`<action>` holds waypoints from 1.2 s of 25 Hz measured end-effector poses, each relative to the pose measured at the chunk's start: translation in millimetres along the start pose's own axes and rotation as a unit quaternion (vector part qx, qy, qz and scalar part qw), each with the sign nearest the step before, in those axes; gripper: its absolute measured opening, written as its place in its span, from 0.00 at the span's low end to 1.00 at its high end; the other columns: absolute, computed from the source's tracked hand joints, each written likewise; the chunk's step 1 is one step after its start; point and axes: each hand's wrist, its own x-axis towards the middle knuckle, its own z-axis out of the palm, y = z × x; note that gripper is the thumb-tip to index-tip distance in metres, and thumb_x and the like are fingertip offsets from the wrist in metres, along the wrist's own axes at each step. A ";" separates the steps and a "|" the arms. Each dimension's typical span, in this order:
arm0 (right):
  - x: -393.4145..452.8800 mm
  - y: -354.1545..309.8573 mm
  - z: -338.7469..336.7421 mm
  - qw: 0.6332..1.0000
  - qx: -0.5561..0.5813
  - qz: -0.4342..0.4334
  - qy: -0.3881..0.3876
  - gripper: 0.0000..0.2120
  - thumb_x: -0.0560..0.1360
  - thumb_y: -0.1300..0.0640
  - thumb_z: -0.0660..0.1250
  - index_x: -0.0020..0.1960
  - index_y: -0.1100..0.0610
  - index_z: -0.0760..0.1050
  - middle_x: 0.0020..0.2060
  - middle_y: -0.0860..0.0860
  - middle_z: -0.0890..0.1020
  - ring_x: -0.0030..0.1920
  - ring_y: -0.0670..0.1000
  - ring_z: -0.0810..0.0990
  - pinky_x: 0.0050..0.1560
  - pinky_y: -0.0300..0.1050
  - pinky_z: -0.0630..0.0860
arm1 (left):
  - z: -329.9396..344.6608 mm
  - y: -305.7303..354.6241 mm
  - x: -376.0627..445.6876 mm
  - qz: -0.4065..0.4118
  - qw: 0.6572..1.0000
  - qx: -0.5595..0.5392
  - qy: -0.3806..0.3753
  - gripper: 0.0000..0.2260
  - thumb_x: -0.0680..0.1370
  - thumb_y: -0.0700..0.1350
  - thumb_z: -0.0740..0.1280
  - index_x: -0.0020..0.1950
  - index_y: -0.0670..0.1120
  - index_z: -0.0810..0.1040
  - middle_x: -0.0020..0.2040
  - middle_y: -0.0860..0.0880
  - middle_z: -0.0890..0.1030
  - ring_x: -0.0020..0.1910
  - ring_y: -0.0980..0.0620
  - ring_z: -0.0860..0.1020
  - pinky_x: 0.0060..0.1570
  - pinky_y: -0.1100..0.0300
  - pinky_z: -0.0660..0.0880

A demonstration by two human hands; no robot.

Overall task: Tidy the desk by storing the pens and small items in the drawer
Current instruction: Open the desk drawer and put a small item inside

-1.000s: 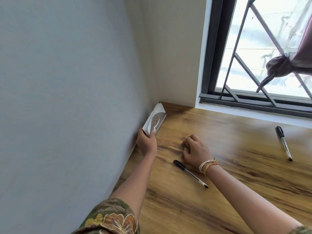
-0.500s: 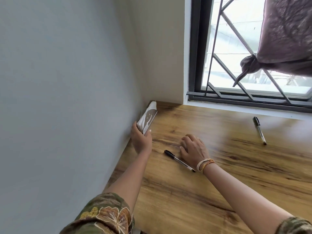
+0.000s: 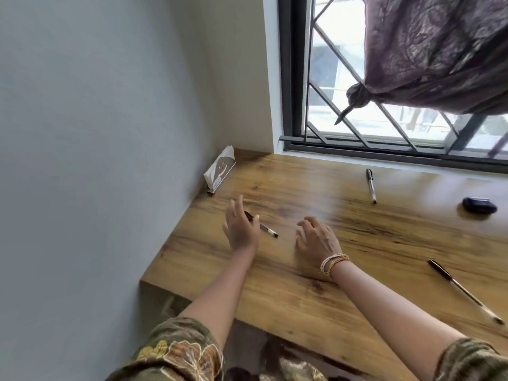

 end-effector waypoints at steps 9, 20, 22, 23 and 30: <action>-142.3 63.0 -20.3 1.000 -0.013 -0.012 0.010 0.13 0.71 0.53 0.64 0.54 0.57 0.76 0.57 0.56 0.77 0.56 0.59 0.77 0.59 0.52 0.72 | 23.9 37.0 -184.2 0.085 0.988 0.071 -0.111 0.28 0.77 0.48 0.67 0.75 0.49 0.63 0.75 0.44 0.65 0.75 0.44 0.62 0.68 0.37 0.60; -259.6 125.6 -18.4 0.995 -0.073 0.042 0.059 0.25 0.75 0.48 0.53 0.68 0.55 0.71 0.69 0.55 0.72 0.70 0.56 0.70 0.69 0.55 0.66 | 27.5 61.5 -287.7 0.150 0.927 0.195 -0.284 0.28 0.81 0.60 0.47 0.79 0.55 0.44 0.80 0.49 0.40 0.78 0.48 0.38 0.73 0.41 0.36; -281.7 125.7 -16.3 0.993 -0.089 0.058 0.045 0.27 0.76 0.46 0.47 0.72 0.53 0.66 0.72 0.54 0.68 0.73 0.55 0.65 0.72 0.55 0.62 | 20.2 57.7 -300.2 0.163 0.915 0.209 -0.305 0.28 0.81 0.61 0.45 0.79 0.57 0.39 0.79 0.50 0.36 0.77 0.48 0.35 0.72 0.41 0.34; -293.0 125.7 -13.2 0.992 -0.096 0.065 0.039 0.28 0.77 0.45 0.46 0.73 0.51 0.64 0.74 0.53 0.66 0.74 0.55 0.63 0.73 0.55 0.60 | 16.6 55.5 -307.6 0.169 0.909 0.217 -0.314 0.28 0.81 0.61 0.44 0.78 0.57 0.37 0.79 0.50 0.34 0.77 0.48 0.33 0.73 0.41 0.33; -371.4 124.3 -14.4 0.981 0.024 0.117 0.153 0.16 0.74 0.55 0.58 0.57 0.58 0.79 0.57 0.55 0.80 0.59 0.56 0.77 0.61 0.50 0.74 | 8.7 81.2 -352.9 0.213 0.878 0.234 -0.359 0.30 0.81 0.62 0.46 0.79 0.54 0.39 0.79 0.46 0.34 0.77 0.46 0.34 0.73 0.43 0.34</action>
